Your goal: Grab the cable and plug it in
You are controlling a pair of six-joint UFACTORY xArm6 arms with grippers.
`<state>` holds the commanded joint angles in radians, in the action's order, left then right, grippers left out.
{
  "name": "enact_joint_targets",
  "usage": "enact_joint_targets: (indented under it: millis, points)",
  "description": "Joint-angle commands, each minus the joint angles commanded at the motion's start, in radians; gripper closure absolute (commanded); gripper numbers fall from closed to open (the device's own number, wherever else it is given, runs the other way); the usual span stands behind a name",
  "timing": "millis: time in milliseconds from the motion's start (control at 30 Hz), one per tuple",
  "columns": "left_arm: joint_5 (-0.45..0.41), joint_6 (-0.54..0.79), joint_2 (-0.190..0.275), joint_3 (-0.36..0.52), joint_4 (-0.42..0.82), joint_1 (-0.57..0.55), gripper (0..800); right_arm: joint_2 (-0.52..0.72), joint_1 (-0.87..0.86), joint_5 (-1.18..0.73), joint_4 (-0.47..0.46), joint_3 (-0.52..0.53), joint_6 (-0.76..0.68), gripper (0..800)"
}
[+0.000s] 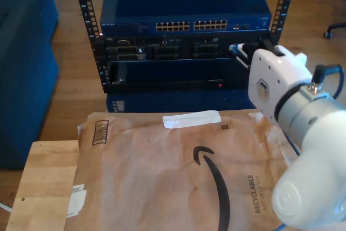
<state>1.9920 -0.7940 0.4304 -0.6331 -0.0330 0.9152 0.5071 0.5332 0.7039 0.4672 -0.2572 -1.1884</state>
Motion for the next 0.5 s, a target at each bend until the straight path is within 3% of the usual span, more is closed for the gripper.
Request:
enact_joint_targets:
  millis: [67,200,333,500]
  points:
    - [-0.020,0.049,0.040,0.037,0.018,0.023,0,-0.020,0.002,0.089,0.068,0.000,0.072,730]
    - [-0.046,0.147,0.048,0.077,0.048,0.127,0,-0.089,0.017,0.258,0.247,-0.012,0.249,728]
    - [-0.120,0.250,0.048,0.127,0.077,0.233,0,-0.172,0.095,0.367,0.293,-0.021,0.267,740]
    - [-0.216,0.301,0.048,0.157,0.129,0.307,0,-0.178,0.132,0.394,0.399,-0.043,0.348,752]
